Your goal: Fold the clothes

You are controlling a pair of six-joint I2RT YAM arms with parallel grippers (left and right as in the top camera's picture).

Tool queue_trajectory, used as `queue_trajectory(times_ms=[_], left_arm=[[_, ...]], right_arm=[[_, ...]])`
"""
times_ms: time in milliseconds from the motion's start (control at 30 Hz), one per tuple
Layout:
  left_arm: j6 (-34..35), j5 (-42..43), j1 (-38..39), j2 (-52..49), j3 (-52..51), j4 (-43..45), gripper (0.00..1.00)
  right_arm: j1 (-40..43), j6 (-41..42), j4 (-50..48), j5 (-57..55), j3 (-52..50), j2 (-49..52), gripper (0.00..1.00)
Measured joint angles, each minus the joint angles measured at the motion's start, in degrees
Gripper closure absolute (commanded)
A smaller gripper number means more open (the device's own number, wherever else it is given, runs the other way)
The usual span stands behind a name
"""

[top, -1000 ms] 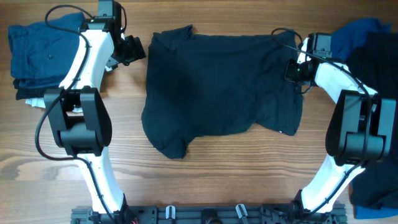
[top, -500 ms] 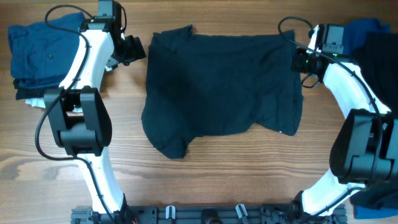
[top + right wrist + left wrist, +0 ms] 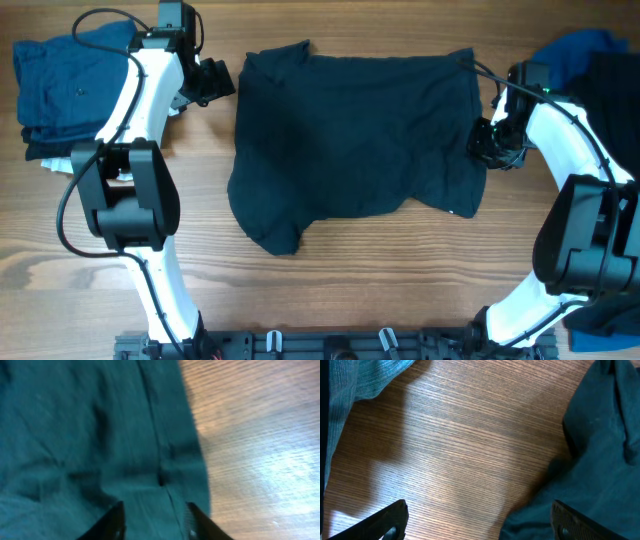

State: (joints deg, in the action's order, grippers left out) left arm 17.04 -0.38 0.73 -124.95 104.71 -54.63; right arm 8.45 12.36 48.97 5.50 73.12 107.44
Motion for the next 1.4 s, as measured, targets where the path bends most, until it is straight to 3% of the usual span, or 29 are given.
queue_trajectory(times_ms=[233, 600, 1067, 1233, 1400], left_arm=[[0.00, -0.20, 0.00, 0.00, -0.04, 0.00, 0.09], [0.00, -0.22, 0.00, 0.00, -0.09, -0.02, 0.09], [0.00, -0.20, 0.00, 0.00, -0.09, -0.22, 0.09], [0.00, -0.22, 0.00, 0.00, -0.09, -0.24, 0.09], [0.00, -0.22, 0.00, 0.00, -0.09, -0.22, 0.09]], right_arm=[[0.00, 0.70, -10.45, 2.03, -6.25, 0.00, 0.59], [0.00, 1.97, -13.42, 5.25, -6.67, 0.00, 0.69], [0.00, -1.09, -16.81, 4.59, -9.33, 0.00, 0.64], [0.02, -1.53, -18.45, 4.59, -10.34, -0.11, 0.75], [0.02, -3.28, -14.53, 8.55, -9.97, -0.11, 0.75]])
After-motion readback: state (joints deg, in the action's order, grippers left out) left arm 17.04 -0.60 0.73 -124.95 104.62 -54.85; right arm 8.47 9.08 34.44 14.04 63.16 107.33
